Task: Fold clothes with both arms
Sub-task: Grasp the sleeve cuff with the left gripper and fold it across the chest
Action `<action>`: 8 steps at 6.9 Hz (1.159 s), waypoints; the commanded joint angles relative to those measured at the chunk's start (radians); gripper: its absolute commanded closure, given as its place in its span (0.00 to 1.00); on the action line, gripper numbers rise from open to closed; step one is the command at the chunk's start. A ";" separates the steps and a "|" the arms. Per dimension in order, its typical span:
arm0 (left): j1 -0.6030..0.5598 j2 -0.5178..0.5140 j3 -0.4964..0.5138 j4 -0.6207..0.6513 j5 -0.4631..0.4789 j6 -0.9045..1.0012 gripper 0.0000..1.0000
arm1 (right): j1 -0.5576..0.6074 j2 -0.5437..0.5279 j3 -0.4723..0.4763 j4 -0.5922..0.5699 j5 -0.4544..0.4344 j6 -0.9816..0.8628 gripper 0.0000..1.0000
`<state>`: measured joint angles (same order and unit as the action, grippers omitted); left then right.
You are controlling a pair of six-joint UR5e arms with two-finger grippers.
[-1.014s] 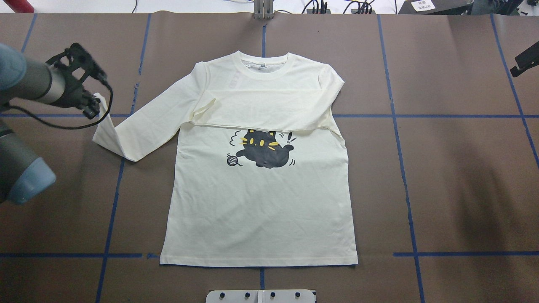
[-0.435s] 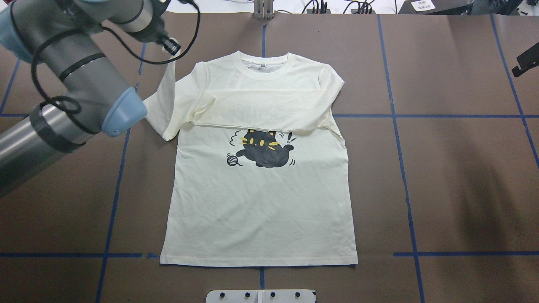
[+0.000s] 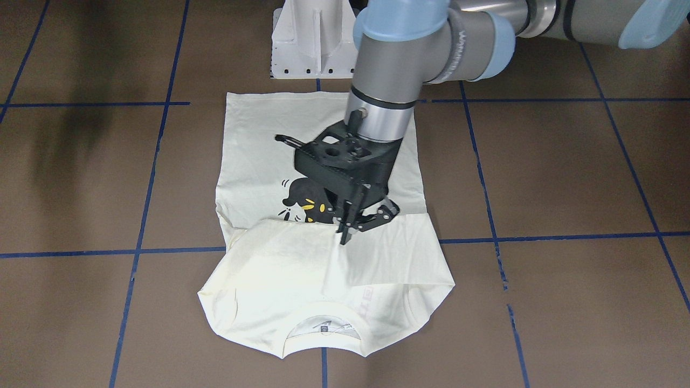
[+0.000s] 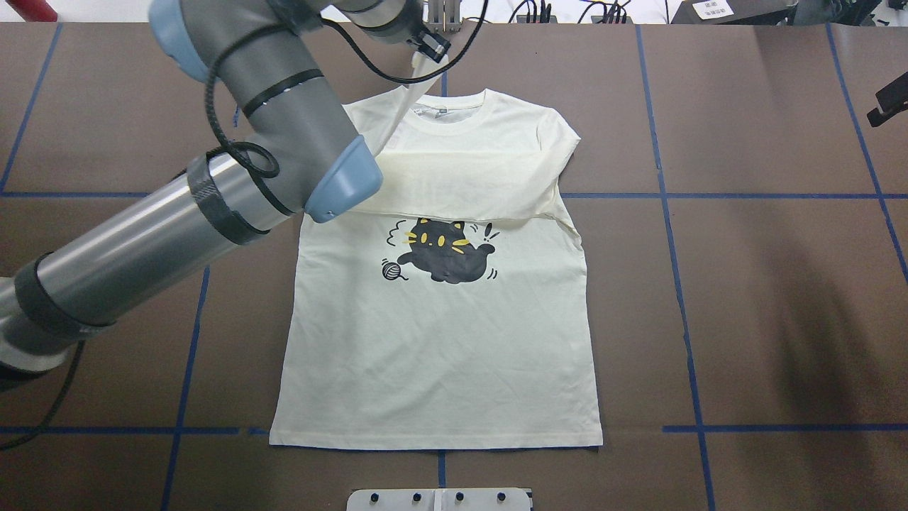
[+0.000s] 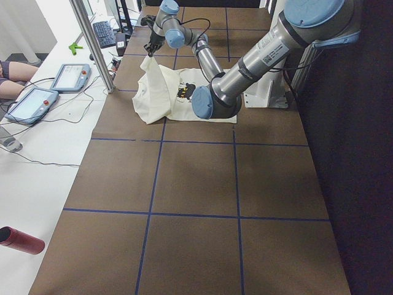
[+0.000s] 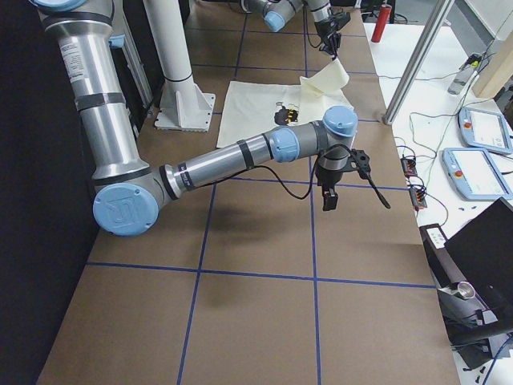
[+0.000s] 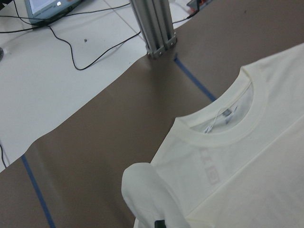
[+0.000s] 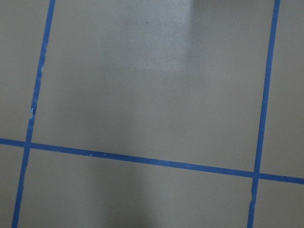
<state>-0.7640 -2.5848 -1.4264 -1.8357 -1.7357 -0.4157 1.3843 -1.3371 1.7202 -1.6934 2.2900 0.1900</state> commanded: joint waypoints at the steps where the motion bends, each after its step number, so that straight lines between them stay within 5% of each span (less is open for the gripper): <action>1: 0.156 -0.009 0.122 -0.221 0.182 -0.002 1.00 | 0.004 0.001 -0.001 0.000 0.000 0.002 0.00; 8: 0.252 -0.029 0.250 -0.332 0.219 -0.014 1.00 | 0.004 -0.002 -0.005 0.000 0.000 0.003 0.00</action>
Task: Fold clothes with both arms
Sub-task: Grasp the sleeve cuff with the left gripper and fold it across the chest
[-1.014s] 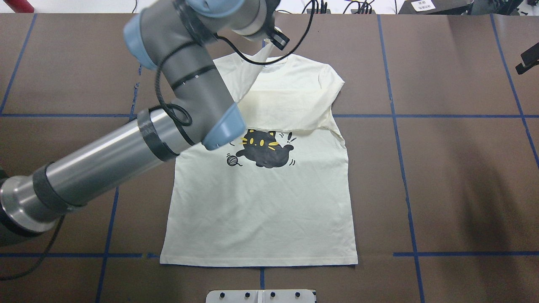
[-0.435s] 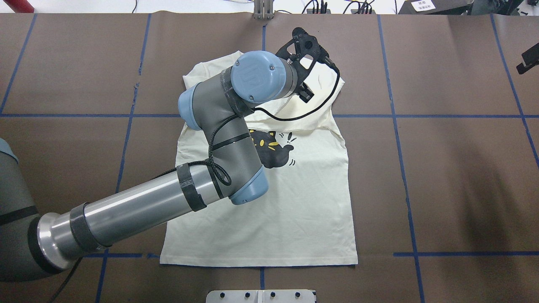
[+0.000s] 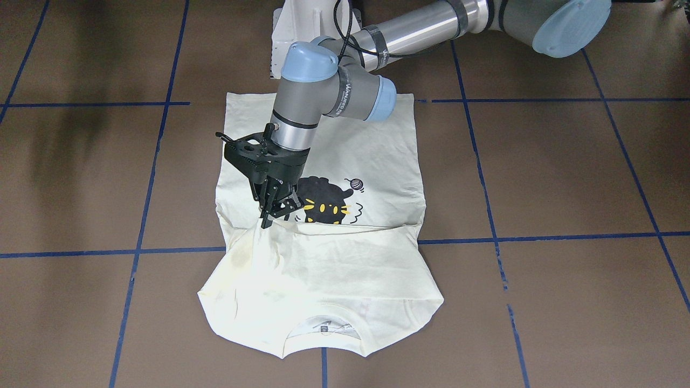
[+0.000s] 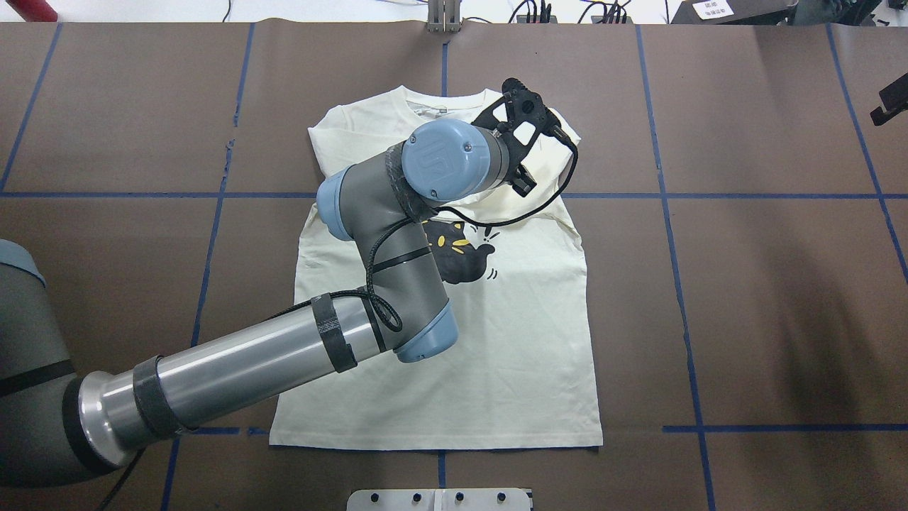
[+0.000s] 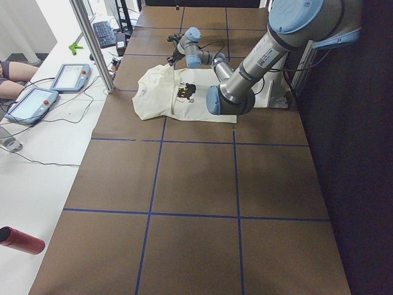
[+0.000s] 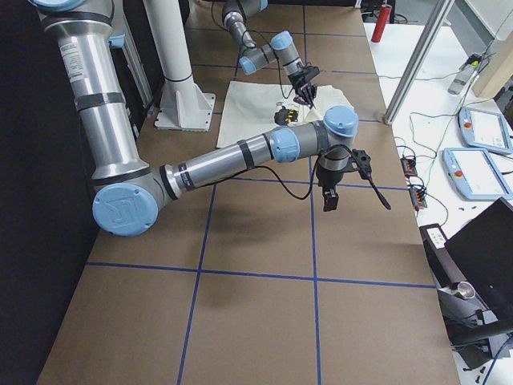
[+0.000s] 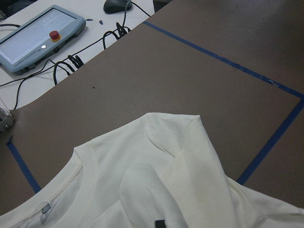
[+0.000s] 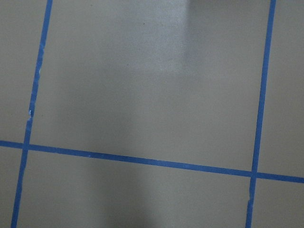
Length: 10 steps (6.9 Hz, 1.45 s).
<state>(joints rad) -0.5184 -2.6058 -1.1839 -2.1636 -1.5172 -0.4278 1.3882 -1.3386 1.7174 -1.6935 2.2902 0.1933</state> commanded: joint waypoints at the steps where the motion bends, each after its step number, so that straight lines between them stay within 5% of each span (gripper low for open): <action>1: 0.032 -0.028 0.020 -0.004 0.000 -0.026 0.98 | 0.000 0.001 -0.004 0.000 0.000 0.000 0.00; 2: 0.049 -0.048 0.045 -0.004 0.000 -0.041 0.93 | 0.000 0.001 -0.005 0.000 0.000 0.000 0.00; 5: 0.060 -0.075 0.076 -0.074 -0.009 -0.306 0.05 | -0.002 0.003 -0.007 0.000 0.002 0.002 0.00; 8: 0.049 -0.068 0.060 -0.111 -0.017 -0.467 0.00 | -0.009 0.012 0.005 0.000 0.046 0.000 0.00; 10: -0.066 -0.025 0.028 -0.058 -0.255 -0.448 0.00 | -0.076 0.013 -0.010 0.142 0.049 0.035 0.00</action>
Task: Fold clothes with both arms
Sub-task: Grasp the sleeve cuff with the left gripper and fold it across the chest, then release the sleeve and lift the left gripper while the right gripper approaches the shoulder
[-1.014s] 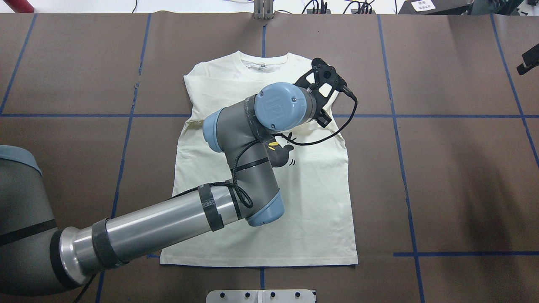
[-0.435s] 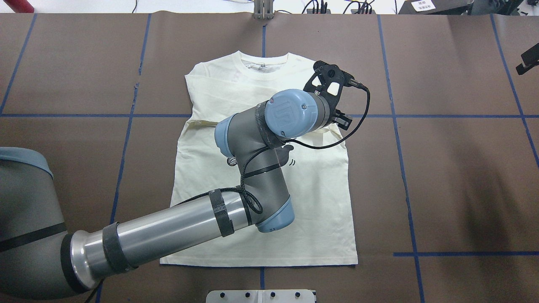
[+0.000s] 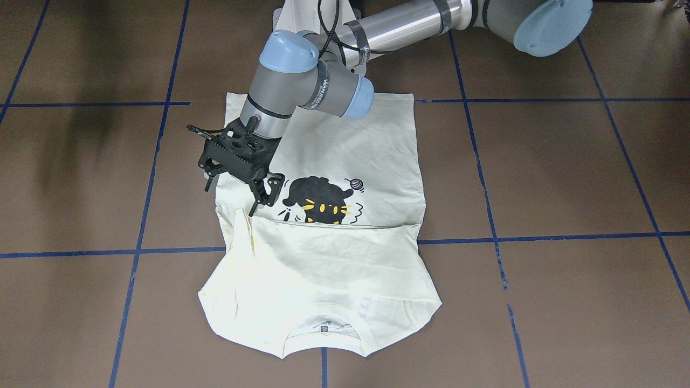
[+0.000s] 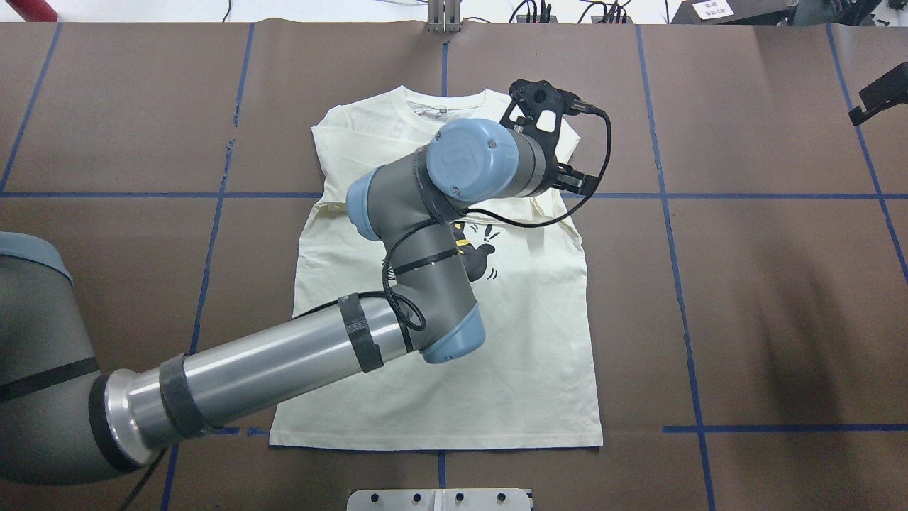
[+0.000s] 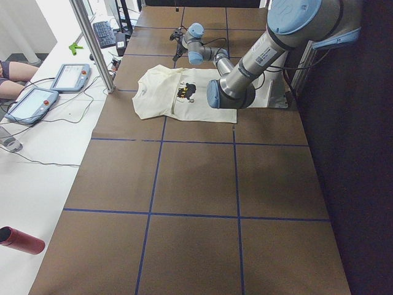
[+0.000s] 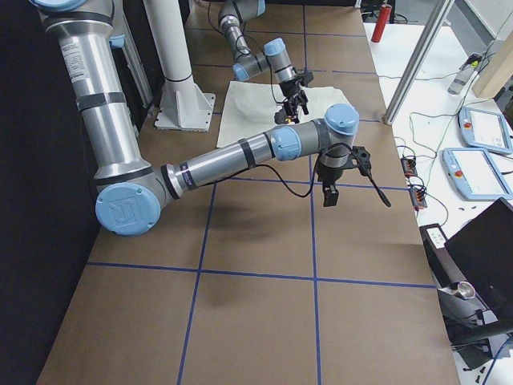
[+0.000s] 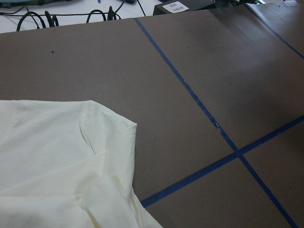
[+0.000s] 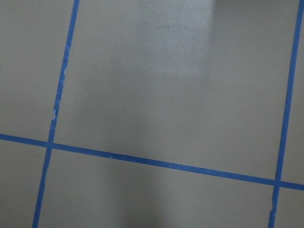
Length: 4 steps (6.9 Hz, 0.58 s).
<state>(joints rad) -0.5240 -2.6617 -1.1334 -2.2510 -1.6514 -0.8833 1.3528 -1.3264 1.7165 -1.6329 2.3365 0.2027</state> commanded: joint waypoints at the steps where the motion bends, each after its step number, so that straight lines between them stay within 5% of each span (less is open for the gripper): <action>1: -0.097 0.076 -0.076 0.106 -0.126 0.121 0.00 | -0.085 0.039 -0.009 0.099 0.000 0.164 0.00; 2: -0.152 0.085 -0.125 0.255 -0.131 0.214 0.00 | -0.150 0.090 -0.009 0.099 -0.014 0.285 0.00; 4: -0.271 0.197 -0.187 0.321 -0.166 0.422 0.00 | -0.310 0.195 -0.005 0.094 -0.168 0.520 0.00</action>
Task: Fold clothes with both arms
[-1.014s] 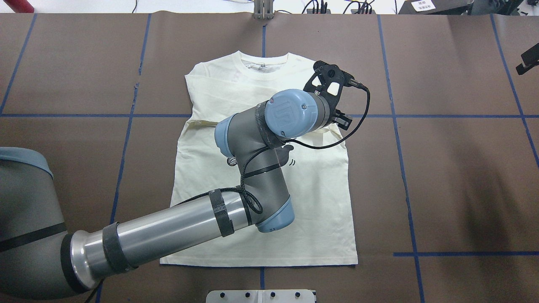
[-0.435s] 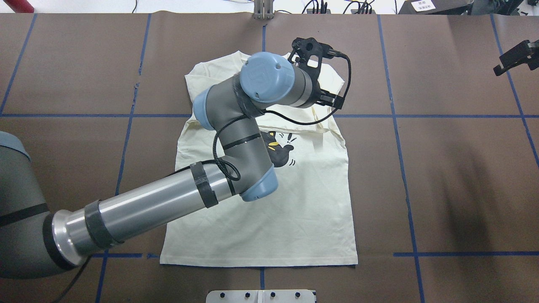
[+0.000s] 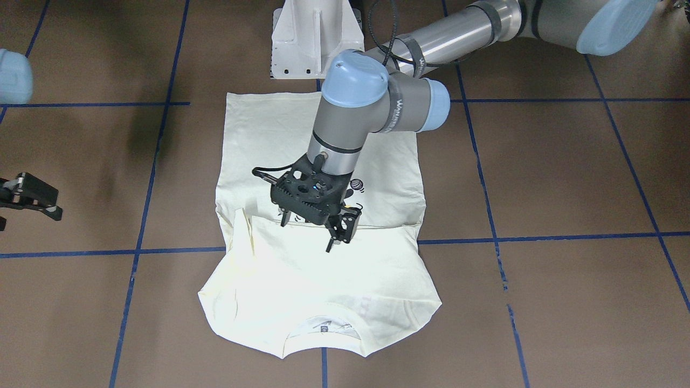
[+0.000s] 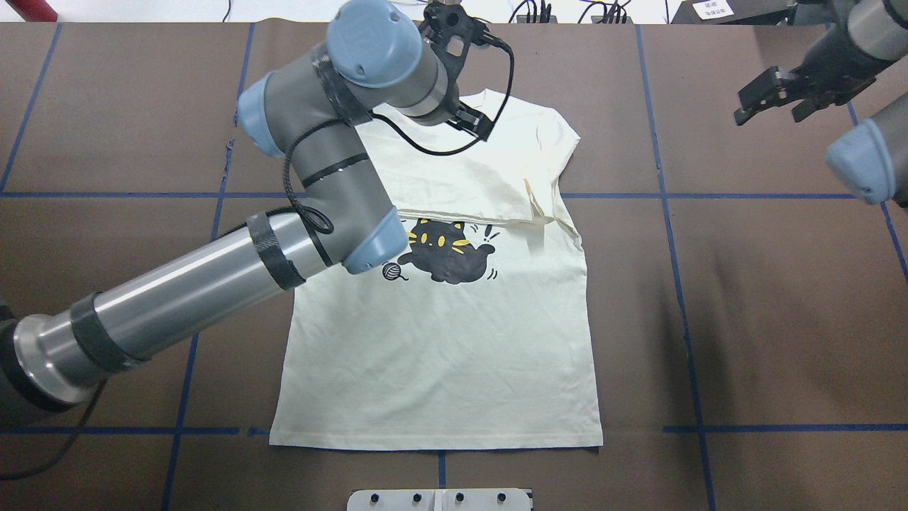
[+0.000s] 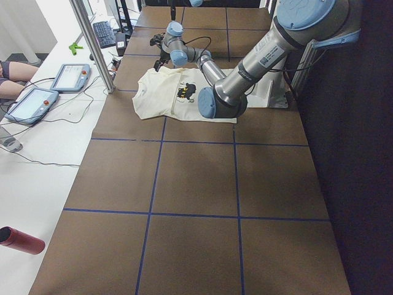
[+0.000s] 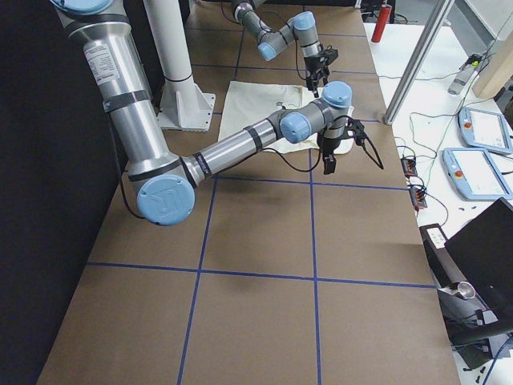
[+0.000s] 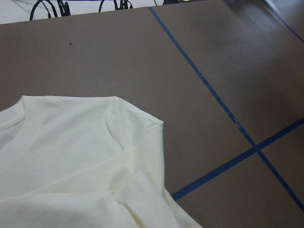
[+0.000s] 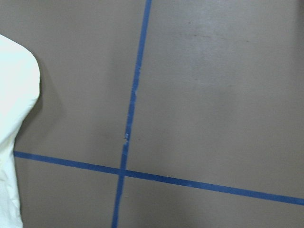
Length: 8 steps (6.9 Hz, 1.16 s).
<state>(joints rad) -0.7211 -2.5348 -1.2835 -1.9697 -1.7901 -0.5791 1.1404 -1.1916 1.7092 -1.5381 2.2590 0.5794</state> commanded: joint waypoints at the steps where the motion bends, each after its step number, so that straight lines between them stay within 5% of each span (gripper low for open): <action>1: -0.137 0.138 -0.048 0.028 -0.067 0.201 0.00 | -0.178 0.102 0.006 -0.005 -0.177 0.198 0.02; 5: -0.185 0.182 -0.112 0.028 -0.089 0.289 0.00 | -0.443 0.202 0.000 -0.083 -0.461 0.204 0.29; 8: -0.185 0.227 -0.186 0.028 -0.089 0.278 0.00 | -0.513 0.284 -0.105 -0.083 -0.535 0.204 0.41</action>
<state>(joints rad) -0.9064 -2.3304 -1.4359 -1.9417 -1.8790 -0.2984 0.6445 -0.9571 1.6681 -1.6222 1.7439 0.7831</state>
